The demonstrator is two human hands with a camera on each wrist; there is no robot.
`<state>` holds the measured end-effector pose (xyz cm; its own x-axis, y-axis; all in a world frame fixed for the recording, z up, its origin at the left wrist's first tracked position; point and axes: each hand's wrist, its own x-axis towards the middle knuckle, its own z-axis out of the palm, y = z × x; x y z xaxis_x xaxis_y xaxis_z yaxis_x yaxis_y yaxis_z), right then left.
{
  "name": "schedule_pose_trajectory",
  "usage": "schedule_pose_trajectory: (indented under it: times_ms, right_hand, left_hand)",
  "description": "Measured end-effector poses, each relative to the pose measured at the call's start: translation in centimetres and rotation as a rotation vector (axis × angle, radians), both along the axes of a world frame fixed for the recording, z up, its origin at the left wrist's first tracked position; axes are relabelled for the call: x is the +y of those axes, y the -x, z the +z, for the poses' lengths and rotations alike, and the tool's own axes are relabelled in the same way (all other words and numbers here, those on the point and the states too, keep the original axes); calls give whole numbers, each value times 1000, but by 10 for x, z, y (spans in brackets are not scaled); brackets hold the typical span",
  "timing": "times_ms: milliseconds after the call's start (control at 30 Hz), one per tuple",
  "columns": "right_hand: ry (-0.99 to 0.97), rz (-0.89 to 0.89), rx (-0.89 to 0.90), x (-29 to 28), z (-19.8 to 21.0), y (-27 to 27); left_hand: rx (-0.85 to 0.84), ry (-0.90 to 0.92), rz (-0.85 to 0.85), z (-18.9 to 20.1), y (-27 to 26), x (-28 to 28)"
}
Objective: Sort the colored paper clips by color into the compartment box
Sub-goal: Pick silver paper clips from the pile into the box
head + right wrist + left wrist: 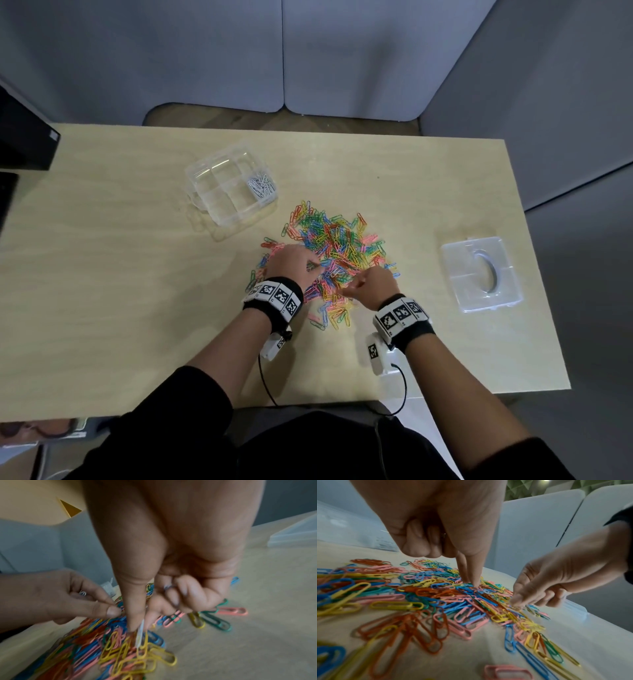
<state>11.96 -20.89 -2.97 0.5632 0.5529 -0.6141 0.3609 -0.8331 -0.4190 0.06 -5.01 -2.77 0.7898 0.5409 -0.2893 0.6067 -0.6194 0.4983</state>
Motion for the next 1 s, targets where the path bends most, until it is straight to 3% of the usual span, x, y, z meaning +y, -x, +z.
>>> schedule_pose_trajectory:
  times_ms: [67,233,300,367,500,600,700,867,933,1000]
  right_hand:
    - [-68,-9,84,-6,4,-7]
    - [-240,-309,767,-8,17,-13]
    - [-266,-345,836,-4,18,-16]
    - [-270,-236,669,1,15,-19]
    - [-289,145,1,13,4,-20]
    - [-305,344,-181,23,0,-14]
    - [-274,403,-212,23,-2,-14]
    - [-338,133,-59,7,0,-22]
    - [-330,20,72,0,-1,-24]
    - [-376,-149,331,-4,-2,-24]
  left_hand:
    - [30,-32,-38,1,-1,-6]
    - [114,-87,16,1,6,-2]
    - [147,-112,26,0,13,3]
    - [140,-103,58,1,21,6]
    - [76,-81,150,2,29,10]
    - [-10,-73,90,3,27,9]
    - [-28,-23,-112,3,18,6]
    - [11,-31,-243,-2,7,7]
    - [11,-22,-243,-3,7,7]
    - [2,-2,-216,-4,8,8]
